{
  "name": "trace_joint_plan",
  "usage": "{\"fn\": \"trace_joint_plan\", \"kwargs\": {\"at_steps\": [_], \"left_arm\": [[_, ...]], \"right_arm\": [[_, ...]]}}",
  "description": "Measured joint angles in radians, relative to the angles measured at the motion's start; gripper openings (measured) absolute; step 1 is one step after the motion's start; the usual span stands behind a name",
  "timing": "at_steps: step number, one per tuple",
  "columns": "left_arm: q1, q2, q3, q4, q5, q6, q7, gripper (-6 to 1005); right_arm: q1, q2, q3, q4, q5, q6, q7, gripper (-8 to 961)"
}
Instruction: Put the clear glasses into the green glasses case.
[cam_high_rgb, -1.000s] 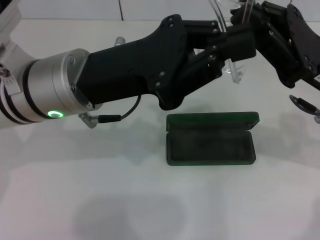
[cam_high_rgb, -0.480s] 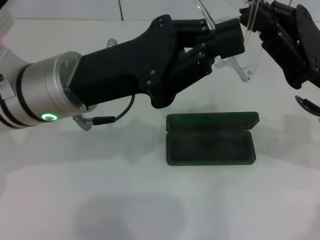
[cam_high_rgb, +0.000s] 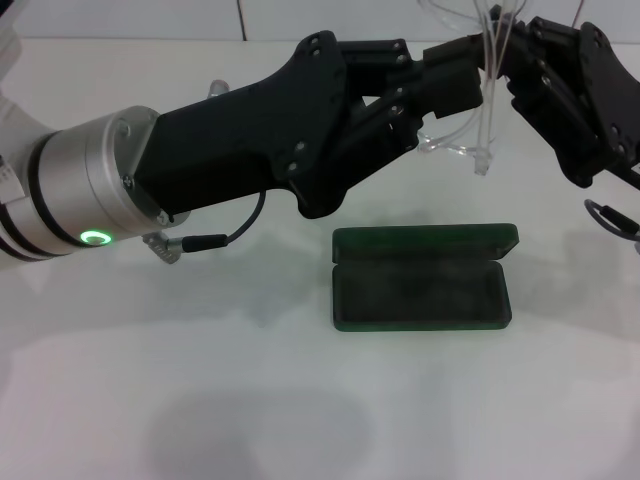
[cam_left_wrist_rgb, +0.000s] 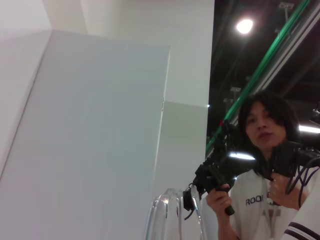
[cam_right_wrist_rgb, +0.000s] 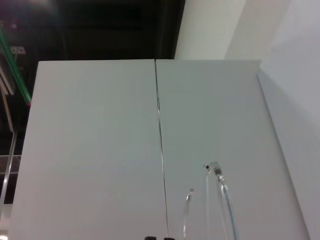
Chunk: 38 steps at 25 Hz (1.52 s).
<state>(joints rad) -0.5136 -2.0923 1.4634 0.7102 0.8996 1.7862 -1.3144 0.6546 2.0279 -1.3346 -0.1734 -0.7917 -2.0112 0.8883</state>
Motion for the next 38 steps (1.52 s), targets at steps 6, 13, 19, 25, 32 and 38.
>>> {"fn": "trace_joint_plan", "kwargs": {"at_steps": [6, 13, 19, 25, 32, 38], "left_arm": [[0.002, 0.000, 0.000, 0.000, 0.000, 0.005, 0.003, 95], [0.002, -0.001, 0.003, 0.005, 0.000, 0.005, 0.009, 95], [-0.004, -0.002, 0.002, 0.003, 0.000, 0.005, 0.011, 95], [-0.005, -0.001, 0.000, 0.000, 0.001, 0.002, 0.013, 95], [-0.005, 0.000, 0.000, 0.000, 0.001, -0.001, 0.013, 95], [-0.005, 0.000, 0.000, 0.000, 0.001, -0.001, 0.012, 95]], "right_arm": [[-0.003, 0.000, 0.005, 0.000, 0.007, 0.004, 0.001, 68], [0.003, 0.000, -0.007, 0.000, 0.003, 0.025, 0.003, 68], [0.009, 0.000, -0.049, -0.011, 0.007, 0.058, 0.007, 68], [0.013, 0.000, -0.082, -0.022, 0.008, 0.067, 0.010, 68], [0.018, 0.000, -0.104, -0.023, 0.007, 0.068, 0.011, 68], [0.019, 0.000, -0.121, -0.023, 0.004, 0.069, 0.010, 69]]}}
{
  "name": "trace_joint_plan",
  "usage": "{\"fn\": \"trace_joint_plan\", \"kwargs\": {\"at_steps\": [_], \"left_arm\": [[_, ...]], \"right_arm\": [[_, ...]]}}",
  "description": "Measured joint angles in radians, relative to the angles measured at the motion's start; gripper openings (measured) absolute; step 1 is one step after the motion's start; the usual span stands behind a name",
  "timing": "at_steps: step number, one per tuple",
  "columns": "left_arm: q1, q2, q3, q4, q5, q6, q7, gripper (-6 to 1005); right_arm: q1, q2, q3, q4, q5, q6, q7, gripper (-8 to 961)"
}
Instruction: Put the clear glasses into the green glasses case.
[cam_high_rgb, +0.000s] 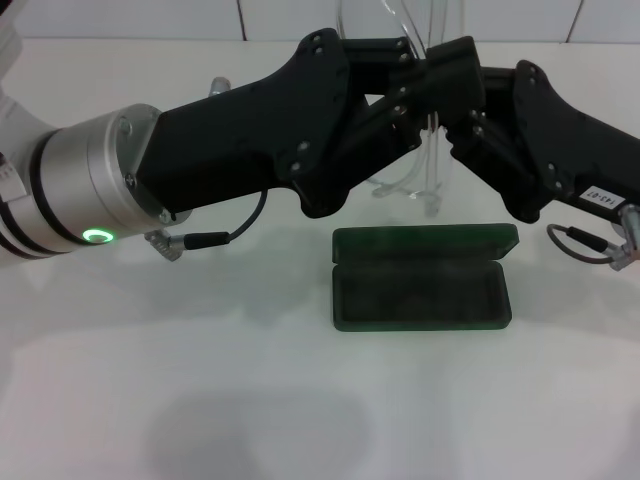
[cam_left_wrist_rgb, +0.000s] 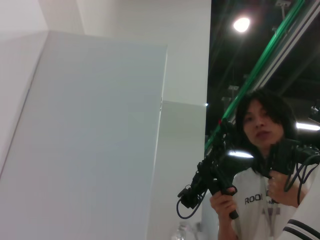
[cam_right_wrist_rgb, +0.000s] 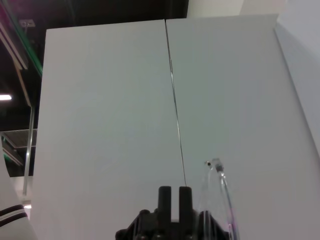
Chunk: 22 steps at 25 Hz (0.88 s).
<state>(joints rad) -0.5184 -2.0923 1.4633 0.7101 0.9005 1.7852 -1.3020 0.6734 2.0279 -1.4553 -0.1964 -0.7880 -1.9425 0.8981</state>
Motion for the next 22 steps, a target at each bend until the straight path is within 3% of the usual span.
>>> {"fn": "trace_joint_plan", "kwargs": {"at_steps": [22], "left_arm": [[0.007, -0.002, 0.000, -0.002, -0.001, 0.000, 0.000, 96]], "right_arm": [[-0.010, 0.000, -0.041, -0.025, 0.006, 0.002, -0.005, 69]]}}
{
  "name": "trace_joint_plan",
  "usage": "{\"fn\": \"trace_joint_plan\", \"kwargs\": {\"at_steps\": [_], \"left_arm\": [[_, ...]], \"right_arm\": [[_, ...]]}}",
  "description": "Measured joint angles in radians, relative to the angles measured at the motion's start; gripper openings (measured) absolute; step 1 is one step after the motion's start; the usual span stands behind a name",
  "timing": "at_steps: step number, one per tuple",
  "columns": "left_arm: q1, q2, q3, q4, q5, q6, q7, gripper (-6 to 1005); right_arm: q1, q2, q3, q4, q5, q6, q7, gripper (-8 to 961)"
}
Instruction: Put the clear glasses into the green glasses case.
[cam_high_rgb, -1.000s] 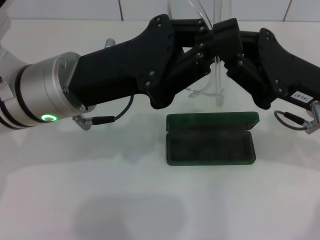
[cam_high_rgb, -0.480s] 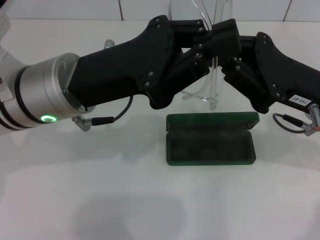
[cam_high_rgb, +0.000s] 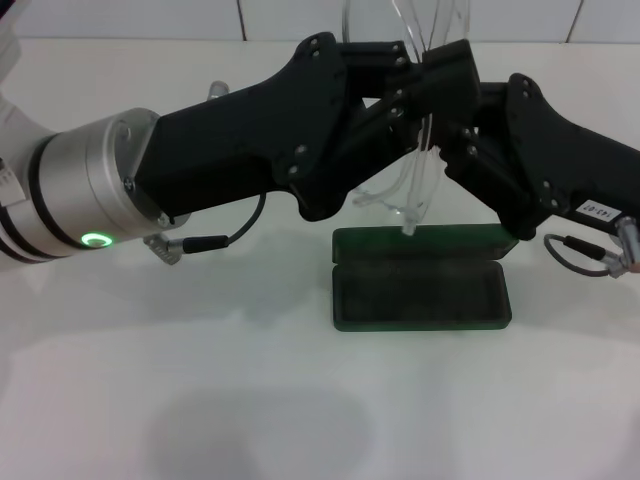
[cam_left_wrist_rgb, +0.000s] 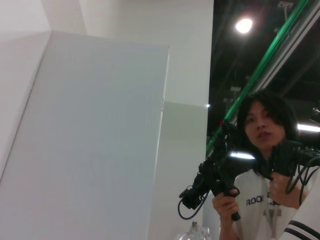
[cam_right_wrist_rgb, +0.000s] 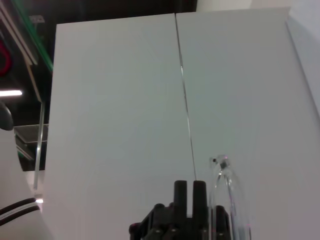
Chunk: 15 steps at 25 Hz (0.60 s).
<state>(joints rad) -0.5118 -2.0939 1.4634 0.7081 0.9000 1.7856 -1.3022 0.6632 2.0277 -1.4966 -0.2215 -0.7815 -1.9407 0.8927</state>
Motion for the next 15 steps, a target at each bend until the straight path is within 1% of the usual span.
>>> {"fn": "trace_joint_plan", "kwargs": {"at_steps": [15], "left_arm": [[0.000, 0.002, 0.000, -0.025, -0.012, -0.001, 0.007, 96]], "right_arm": [[-0.038, 0.000, -0.007, -0.014, 0.061, 0.009, -0.005, 68]]}}
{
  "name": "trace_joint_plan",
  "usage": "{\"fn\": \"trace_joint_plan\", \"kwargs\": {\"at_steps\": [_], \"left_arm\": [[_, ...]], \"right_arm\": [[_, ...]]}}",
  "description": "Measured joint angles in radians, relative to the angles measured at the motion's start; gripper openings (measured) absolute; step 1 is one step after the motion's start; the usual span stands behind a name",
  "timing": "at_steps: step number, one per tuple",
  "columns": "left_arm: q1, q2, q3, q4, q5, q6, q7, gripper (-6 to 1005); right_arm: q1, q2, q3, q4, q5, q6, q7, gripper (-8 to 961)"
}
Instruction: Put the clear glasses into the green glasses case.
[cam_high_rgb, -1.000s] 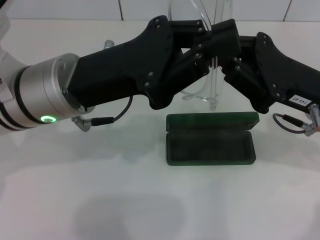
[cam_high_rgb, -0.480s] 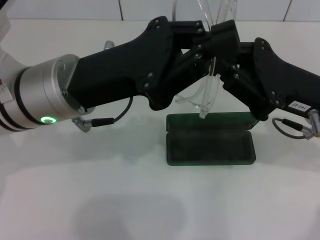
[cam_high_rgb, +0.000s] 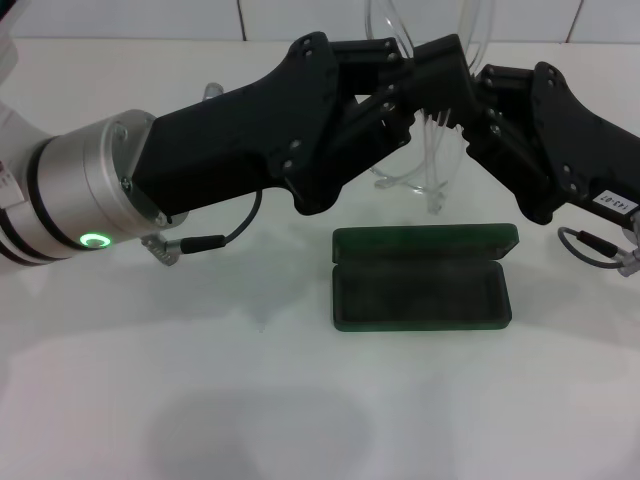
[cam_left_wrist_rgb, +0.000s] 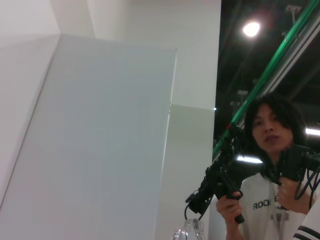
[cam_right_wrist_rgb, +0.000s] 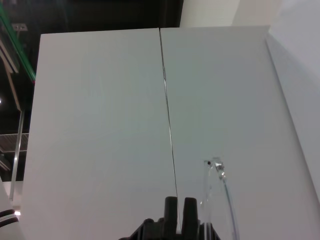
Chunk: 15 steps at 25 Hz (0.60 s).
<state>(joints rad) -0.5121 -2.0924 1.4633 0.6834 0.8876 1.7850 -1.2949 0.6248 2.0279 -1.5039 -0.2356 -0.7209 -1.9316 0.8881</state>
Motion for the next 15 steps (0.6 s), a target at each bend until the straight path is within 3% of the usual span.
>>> {"fn": "trace_joint_plan", "kwargs": {"at_steps": [15], "left_arm": [[0.001, 0.000, 0.000, 0.000, 0.002, 0.004, 0.002, 96]], "right_arm": [[0.004, 0.000, -0.006, -0.001, -0.001, 0.006, 0.000, 69]]}}
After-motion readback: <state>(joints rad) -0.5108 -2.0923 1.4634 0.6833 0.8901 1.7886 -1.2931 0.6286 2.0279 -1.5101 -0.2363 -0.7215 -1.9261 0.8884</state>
